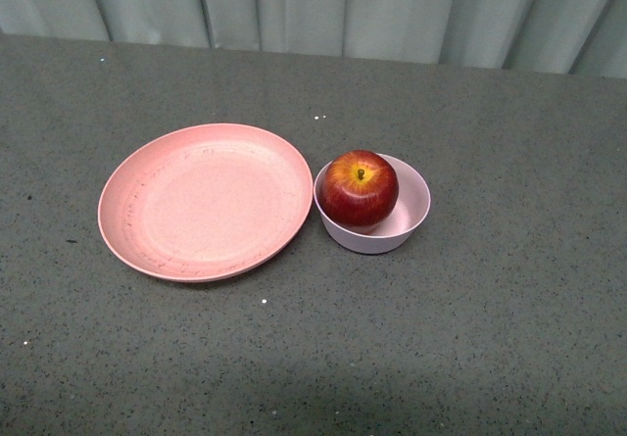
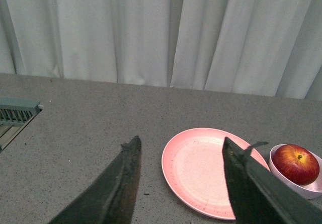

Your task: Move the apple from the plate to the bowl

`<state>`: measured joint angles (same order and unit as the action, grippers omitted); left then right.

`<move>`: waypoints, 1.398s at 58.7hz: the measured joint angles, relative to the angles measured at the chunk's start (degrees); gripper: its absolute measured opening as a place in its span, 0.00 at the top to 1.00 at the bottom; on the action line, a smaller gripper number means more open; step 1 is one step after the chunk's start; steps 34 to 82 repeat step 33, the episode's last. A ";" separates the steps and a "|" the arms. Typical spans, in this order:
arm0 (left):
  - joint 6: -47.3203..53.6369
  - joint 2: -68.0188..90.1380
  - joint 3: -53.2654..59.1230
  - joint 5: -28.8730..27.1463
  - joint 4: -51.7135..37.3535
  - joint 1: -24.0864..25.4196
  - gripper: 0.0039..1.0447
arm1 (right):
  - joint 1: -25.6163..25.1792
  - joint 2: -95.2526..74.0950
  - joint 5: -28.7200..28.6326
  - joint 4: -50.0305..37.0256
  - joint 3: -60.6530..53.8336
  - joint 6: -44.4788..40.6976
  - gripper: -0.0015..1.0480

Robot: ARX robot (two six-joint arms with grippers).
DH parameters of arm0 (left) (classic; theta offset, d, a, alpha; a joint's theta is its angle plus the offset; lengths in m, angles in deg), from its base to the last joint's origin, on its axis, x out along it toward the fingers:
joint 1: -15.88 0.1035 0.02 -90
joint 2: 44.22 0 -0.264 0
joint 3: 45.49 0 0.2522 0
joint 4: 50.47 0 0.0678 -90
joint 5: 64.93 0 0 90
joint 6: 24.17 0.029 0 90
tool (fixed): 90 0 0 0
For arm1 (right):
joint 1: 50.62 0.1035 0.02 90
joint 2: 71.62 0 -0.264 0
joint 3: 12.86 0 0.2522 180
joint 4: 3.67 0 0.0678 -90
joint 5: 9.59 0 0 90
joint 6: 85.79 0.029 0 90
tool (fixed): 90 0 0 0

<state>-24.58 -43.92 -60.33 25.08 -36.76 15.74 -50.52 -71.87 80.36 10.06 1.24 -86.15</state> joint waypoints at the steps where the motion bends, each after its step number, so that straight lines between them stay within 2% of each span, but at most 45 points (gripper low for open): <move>1: -0.02 0.00 0.00 0.00 0.00 0.00 0.49 | 0.00 0.00 0.00 0.00 0.00 0.00 0.09; 9: -0.02 0.00 0.00 -0.02 0.02 0.00 0.21 | 0.00 0.00 0.00 0.00 0.00 0.00 0.09; 16: 0.09 0.00 0.00 -0.02 0.02 0.00 0.04 | 0.00 0.00 0.00 0.00 0.00 0.00 0.09; 19: 0.13 0.00 0.00 -0.02 0.02 0.00 0.07 | 0.00 0.02 0.00 0.00 0.00 0.00 0.09; 82: 0.15 0.00 0.00 -0.02 0.02 0.00 0.06 | 0.00 0.02 0.00 0.00 0.00 0.00 0.09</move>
